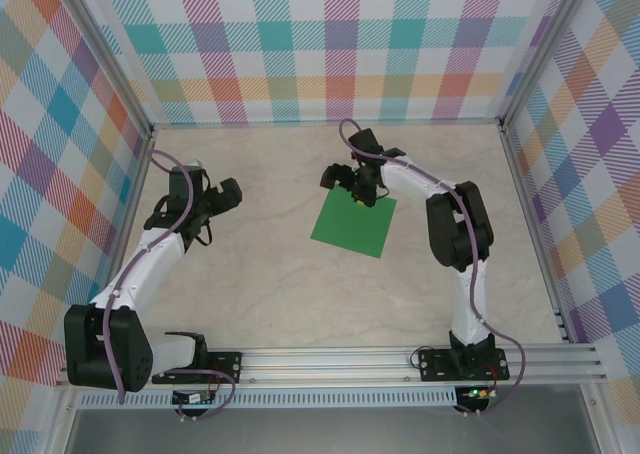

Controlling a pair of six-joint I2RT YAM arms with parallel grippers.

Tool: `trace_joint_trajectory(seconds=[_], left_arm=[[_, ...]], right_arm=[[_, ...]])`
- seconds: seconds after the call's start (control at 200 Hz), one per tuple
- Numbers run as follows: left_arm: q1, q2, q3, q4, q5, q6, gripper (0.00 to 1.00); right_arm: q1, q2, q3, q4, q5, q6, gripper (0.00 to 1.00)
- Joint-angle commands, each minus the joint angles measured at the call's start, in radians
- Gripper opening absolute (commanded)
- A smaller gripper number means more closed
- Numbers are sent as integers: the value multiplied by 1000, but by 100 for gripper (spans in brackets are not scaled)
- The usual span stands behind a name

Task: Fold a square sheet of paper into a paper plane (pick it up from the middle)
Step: Move the square sheet of paper to the bottom-center of the table.

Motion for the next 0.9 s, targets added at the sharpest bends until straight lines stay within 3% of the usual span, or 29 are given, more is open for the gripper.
trace_joint_trajectory(seconds=[0.0,0.15,0.285,0.555,0.77,0.9], left_arm=[[11,19,19,-23,24,-15,100],[11,33,17,-24,21,-21,100],[11,34,14,-24,22,-26,100],[11,43,7,-23,16,-40,100],[12,49,11,-24,30,-51,100],[9,57,17,-55,49,-59,100]], right_arm=[[18,72,118,-114,-16,18,100],[50,155,227,-227,40,-34,100],[64,152,186,-254,53,-69,100],[134,4,-173,-208,20,-86,100],[247,-184,-534,-148,23,50,100],[269,-285,-598,-169,38,100,100]])
